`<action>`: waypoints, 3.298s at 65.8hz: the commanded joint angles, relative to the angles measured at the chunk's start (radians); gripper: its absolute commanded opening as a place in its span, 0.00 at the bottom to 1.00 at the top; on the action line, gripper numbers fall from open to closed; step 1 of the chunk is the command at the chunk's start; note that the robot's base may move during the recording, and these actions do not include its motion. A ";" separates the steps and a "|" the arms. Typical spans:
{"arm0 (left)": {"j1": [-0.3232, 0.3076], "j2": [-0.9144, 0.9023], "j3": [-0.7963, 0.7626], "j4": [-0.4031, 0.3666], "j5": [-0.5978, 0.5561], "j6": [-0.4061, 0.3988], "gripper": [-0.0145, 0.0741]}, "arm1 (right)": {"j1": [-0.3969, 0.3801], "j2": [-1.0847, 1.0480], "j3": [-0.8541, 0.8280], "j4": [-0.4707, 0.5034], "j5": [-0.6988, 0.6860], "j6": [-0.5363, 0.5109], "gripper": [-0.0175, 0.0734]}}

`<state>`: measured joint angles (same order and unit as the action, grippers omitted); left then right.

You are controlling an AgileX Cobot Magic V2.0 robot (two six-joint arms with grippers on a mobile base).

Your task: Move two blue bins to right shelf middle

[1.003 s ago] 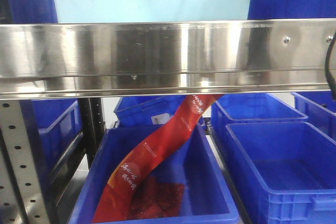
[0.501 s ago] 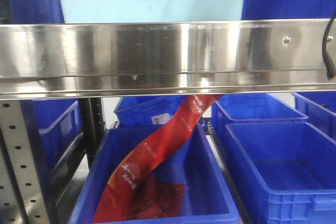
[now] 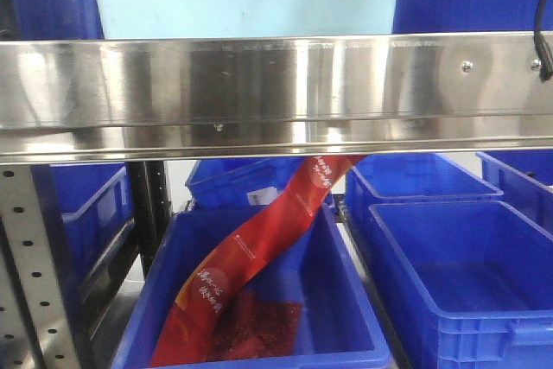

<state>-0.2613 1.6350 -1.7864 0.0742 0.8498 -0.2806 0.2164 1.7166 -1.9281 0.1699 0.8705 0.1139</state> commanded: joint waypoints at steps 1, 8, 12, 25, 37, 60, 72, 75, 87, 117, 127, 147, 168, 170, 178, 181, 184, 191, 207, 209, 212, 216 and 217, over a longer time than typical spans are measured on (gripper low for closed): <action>-0.017 -0.058 0.072 -0.010 -0.063 0.009 0.04 | 0.017 -0.046 0.050 -0.001 -0.053 -0.036 0.01; -0.038 -0.150 0.244 -0.010 -0.214 0.009 0.04 | 0.017 -0.106 0.171 -0.001 -0.136 -0.038 0.01; -0.041 -0.210 0.346 -0.010 -0.284 0.009 0.04 | 0.017 -0.163 0.263 -0.006 -0.232 -0.038 0.01; -0.041 -0.361 0.574 -0.001 -0.465 0.009 0.04 | 0.017 -0.368 0.646 -0.078 -0.557 -0.038 0.01; -0.041 -0.492 0.795 0.001 -0.696 0.009 0.04 | 0.017 -0.528 0.954 -0.149 -0.865 -0.038 0.01; -0.041 -0.757 1.189 0.018 -0.987 0.009 0.04 | 0.017 -0.766 1.278 -0.151 -0.924 -0.038 0.01; -0.041 -0.950 1.239 0.018 -0.877 0.009 0.04 | 0.017 -0.944 1.323 -0.151 -0.849 -0.038 0.01; -0.041 -0.998 1.239 0.018 -0.844 0.009 0.04 | 0.017 -0.989 1.323 -0.151 -0.820 -0.038 0.01; -0.041 -1.124 1.239 0.018 -0.815 0.009 0.04 | 0.017 -1.112 1.323 -0.151 -0.775 -0.038 0.01; -0.041 -1.172 1.239 0.018 -0.815 0.009 0.04 | 0.017 -1.168 1.323 -0.151 -0.773 -0.038 0.01; -0.041 -1.172 1.239 0.018 -0.815 0.009 0.04 | 0.008 -1.186 1.346 -0.156 -0.748 -0.038 0.01; -0.041 -1.172 1.239 0.018 -0.815 0.009 0.04 | -0.220 -1.449 1.615 -0.156 -0.758 -0.038 0.01; -0.041 -1.172 1.239 0.018 -0.815 0.009 0.04 | -0.293 -1.717 1.900 -0.156 -0.823 -0.120 0.01; -0.041 -1.172 1.239 0.018 -0.815 0.009 0.04 | -0.293 -1.717 1.908 -0.156 -0.832 -0.120 0.01; -0.041 -1.174 1.239 0.018 -0.820 0.009 0.04 | -0.293 -1.717 1.928 -0.158 -0.845 -0.120 0.01; -0.041 -1.174 1.239 0.018 -0.820 0.009 0.04 | -0.293 -1.717 1.928 -0.158 -0.863 -0.120 0.01; -0.041 -1.174 1.239 0.018 -0.820 0.009 0.04 | -0.293 -1.717 1.928 -0.158 -0.841 -0.120 0.01; -0.041 -1.174 1.239 0.018 -0.820 0.009 0.04 | -0.293 -1.717 1.928 -0.158 -0.841 -0.120 0.01; -0.041 -1.174 1.239 0.018 -0.820 0.009 0.04 | -0.293 -1.717 1.928 -0.158 -0.845 -0.120 0.01; -0.041 -1.174 1.239 0.018 -0.820 0.009 0.04 | -0.293 -1.717 1.928 -0.158 -0.845 -0.120 0.01; -0.041 -1.174 1.239 0.018 -0.820 0.009 0.04 | -0.293 -1.717 1.928 -0.158 -0.845 -0.120 0.01; -0.041 -1.174 1.239 0.018 -0.820 0.009 0.04 | -0.293 -1.717 1.928 -0.158 -0.845 -0.120 0.01; -0.041 -1.174 1.239 0.018 -0.820 0.009 0.04 | -0.293 -1.717 1.928 -0.158 -0.845 -0.120 0.01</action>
<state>-0.2979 0.4670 -0.5462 0.0887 0.0464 -0.2751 -0.0747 0.0050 -0.0017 0.0232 0.0522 0.0000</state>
